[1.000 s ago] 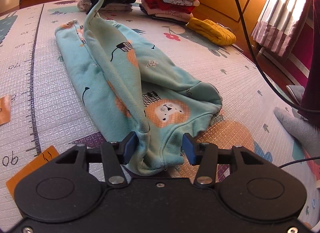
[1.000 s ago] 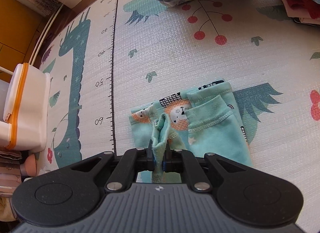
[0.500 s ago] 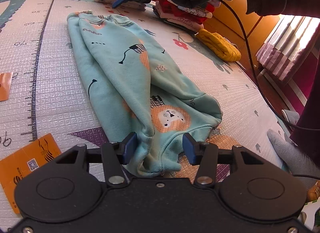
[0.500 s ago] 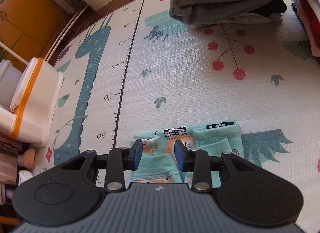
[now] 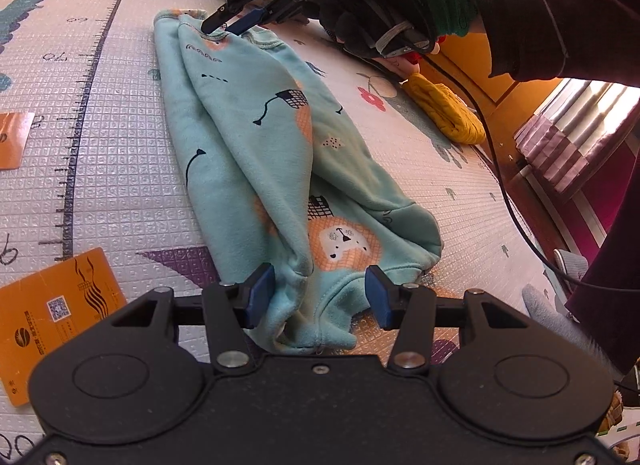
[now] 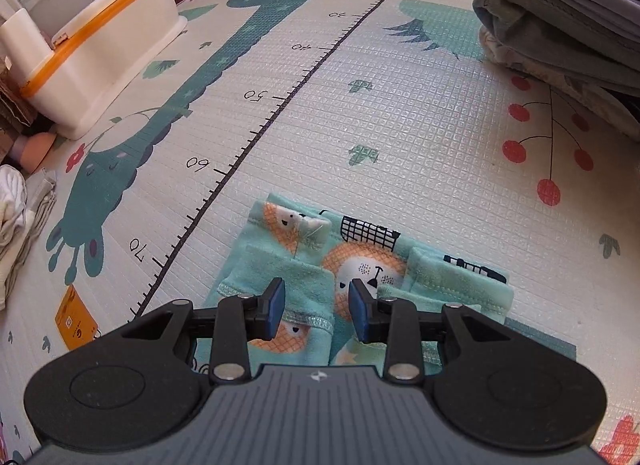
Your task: Fold clothes
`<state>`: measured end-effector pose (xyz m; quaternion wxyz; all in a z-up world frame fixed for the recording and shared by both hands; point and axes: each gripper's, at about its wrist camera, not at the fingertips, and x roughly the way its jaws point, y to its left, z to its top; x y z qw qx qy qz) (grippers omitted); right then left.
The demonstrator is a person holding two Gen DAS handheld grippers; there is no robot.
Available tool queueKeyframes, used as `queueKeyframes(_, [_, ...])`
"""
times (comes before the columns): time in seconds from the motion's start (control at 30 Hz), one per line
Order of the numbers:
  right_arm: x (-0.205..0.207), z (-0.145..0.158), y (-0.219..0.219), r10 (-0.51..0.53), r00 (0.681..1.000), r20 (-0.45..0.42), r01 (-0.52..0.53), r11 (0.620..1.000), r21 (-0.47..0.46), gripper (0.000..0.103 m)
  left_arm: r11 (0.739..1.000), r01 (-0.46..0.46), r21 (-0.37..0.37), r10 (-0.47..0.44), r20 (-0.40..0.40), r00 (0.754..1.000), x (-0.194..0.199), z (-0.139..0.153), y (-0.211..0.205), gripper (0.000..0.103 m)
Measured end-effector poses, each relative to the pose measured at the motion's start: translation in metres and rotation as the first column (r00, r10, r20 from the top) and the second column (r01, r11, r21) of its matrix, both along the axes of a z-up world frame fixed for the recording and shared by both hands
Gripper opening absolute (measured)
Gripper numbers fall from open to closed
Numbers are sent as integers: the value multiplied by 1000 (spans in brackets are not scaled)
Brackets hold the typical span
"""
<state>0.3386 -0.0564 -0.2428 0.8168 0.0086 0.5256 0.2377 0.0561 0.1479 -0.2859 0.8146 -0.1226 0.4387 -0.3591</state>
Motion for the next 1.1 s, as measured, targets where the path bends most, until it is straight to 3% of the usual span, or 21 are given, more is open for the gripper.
queueKeyframes(0.17, [-2,-5,-6,-27,1000,2,27,1000,12,29,996,-52,-78,47,-71,996,6,-5,11,49])
queueKeyframes(0.33, [-5,-4,-11,-50,998,27,49,998,31,35,990,-85,-112,73,-107,992,8,-5,16,49])
queueKeyframes(0.57, [-5,-8,-11,-38,999,13,38,998,52,35,986,-104,-129,87,-131,988,9,-4,18,49])
queueKeyframes(0.63, [-7,-8,-11,-32,999,4,32,997,74,14,981,-121,-152,98,-153,983,10,-6,21,49])
queueKeyframes(0.67, [-8,-8,-11,-29,1000,1,29,996,86,10,978,-130,-163,103,-164,981,10,-7,22,49])
queueKeyframes(0.93, [-19,27,-19,-36,990,133,10,981,196,7,949,-201,-244,138,-253,958,15,-16,33,50])
queueKeyframes(1.1, [-17,39,-28,-83,982,169,36,963,265,7,927,-247,-281,156,-312,937,18,-21,41,50])
